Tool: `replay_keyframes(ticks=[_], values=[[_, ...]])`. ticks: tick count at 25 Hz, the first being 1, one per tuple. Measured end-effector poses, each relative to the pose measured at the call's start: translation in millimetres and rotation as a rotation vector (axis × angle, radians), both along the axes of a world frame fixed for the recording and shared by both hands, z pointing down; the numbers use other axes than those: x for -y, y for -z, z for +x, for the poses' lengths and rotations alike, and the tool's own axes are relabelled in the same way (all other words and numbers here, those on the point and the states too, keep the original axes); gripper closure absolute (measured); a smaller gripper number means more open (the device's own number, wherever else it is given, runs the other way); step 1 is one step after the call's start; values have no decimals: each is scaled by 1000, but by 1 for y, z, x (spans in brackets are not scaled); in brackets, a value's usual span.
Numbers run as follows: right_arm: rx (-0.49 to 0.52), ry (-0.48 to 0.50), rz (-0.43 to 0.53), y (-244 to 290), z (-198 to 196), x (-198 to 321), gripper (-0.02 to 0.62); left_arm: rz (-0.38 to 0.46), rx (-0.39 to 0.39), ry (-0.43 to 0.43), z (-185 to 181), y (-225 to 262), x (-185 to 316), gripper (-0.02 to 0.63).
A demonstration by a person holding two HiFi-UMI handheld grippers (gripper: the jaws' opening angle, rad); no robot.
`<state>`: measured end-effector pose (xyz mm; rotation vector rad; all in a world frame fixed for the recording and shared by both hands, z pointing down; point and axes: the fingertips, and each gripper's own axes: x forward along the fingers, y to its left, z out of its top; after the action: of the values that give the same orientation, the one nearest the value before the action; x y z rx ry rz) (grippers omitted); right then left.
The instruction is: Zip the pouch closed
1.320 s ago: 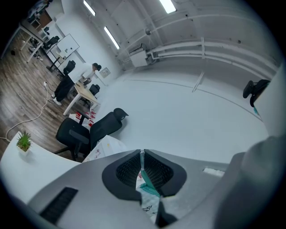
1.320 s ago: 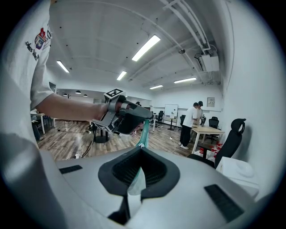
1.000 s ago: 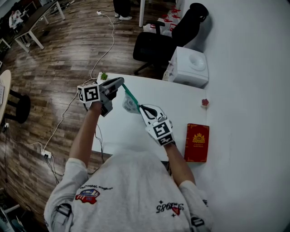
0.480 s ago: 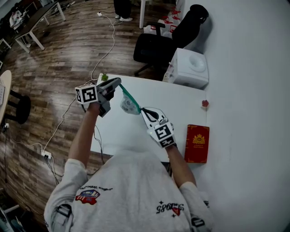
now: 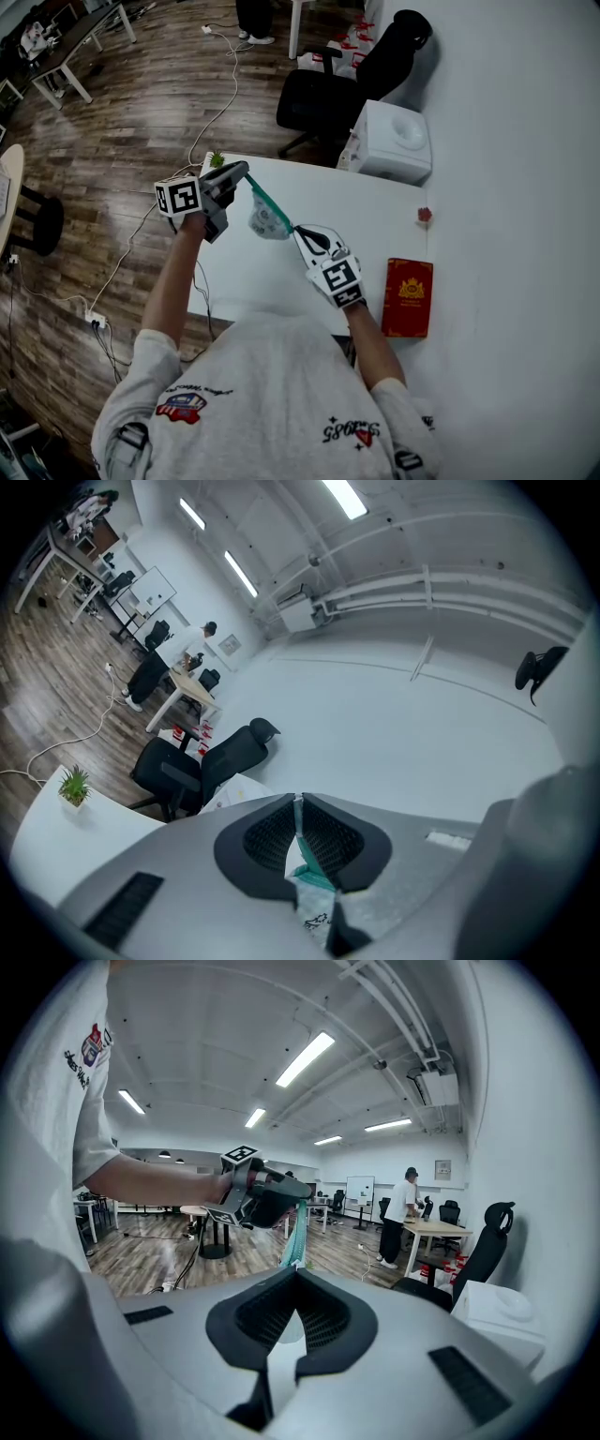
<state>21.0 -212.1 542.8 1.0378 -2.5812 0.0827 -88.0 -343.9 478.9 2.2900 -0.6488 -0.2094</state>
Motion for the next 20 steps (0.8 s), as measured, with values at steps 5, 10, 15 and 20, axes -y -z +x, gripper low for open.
replay_keyframes(ticks=[5,10,15,20], values=[[33,-13,-32,-5,7,-1,589,13,-15,-28,6,2,-6,588],[79,-30,-62,-11,12,-2,586,66,-15,-80,19,11,-19,588],[83,-46,-65,-14,17,-1,586,111,-19,-121,34,19,-30,588],[108,-79,-72,-12,21,0,586,130,-28,-133,39,30,-35,588]])
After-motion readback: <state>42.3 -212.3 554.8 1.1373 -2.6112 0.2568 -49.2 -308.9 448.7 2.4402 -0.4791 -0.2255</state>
